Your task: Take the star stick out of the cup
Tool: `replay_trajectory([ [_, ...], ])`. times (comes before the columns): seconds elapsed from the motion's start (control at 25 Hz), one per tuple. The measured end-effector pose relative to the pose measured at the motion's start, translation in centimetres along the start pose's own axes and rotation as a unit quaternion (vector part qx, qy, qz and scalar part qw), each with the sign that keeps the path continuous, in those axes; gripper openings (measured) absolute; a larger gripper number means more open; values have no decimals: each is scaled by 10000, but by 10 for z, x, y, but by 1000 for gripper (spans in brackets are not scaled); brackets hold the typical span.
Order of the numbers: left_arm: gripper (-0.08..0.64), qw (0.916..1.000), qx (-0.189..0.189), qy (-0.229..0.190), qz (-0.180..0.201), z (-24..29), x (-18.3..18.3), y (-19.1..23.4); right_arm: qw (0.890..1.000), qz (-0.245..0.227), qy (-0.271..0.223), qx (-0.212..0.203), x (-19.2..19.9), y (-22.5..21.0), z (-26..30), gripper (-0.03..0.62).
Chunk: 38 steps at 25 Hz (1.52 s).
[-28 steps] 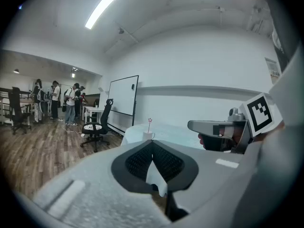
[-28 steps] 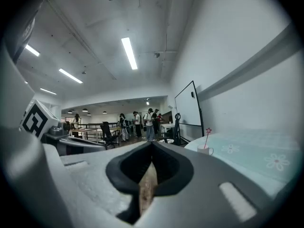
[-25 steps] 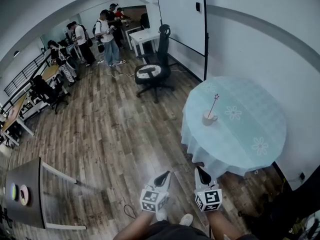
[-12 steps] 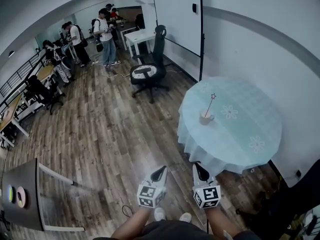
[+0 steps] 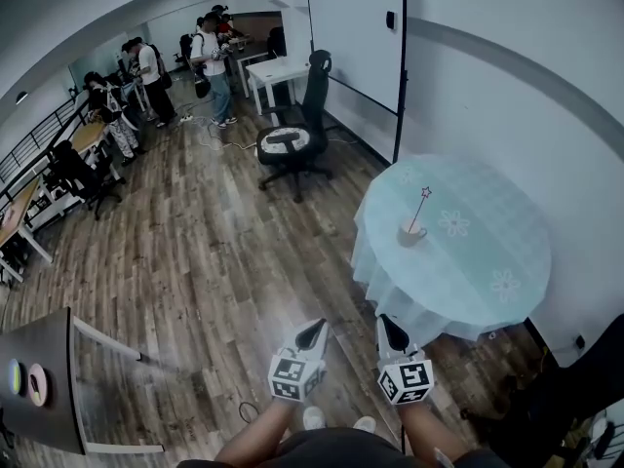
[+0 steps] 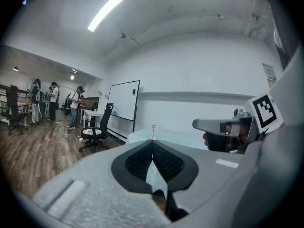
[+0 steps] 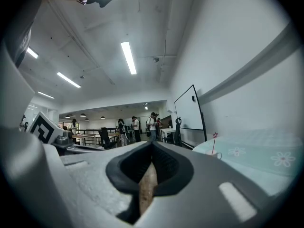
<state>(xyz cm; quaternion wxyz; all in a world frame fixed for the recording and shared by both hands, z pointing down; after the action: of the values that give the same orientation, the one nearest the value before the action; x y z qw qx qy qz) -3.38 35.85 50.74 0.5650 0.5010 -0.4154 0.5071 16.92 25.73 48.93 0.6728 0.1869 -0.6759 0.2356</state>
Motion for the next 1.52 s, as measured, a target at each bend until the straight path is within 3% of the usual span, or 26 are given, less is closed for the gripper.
replay_trajectory([
  [0.28, 5, 10000, 49, -39, -7, -6, -6, 33, 9998, -179, 45, -8, -2, 25, 23, 3],
  [0.72, 5, 9997, 175, -142, 99, -12, -16, 77, 9999, 67, -26, 118, 4, 59, 48, 4],
  [1.52, 5, 9994, 129, -182, 279, 120, -49, 85, 9998, 95, -185, -24, -16, -53, 148, 3],
])
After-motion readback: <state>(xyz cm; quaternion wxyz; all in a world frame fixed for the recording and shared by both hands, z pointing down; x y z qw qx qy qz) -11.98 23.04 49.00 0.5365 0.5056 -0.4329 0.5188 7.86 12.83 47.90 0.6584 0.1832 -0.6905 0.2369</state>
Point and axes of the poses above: the fingertips, and each gripper's own axes: z forward along the fingers, y to its left, x out of its underside, the point moved 10 cm from there along -z, backward along the fingers, and after that the axes turned 3 degrees about -z, right-handed, at the moved point
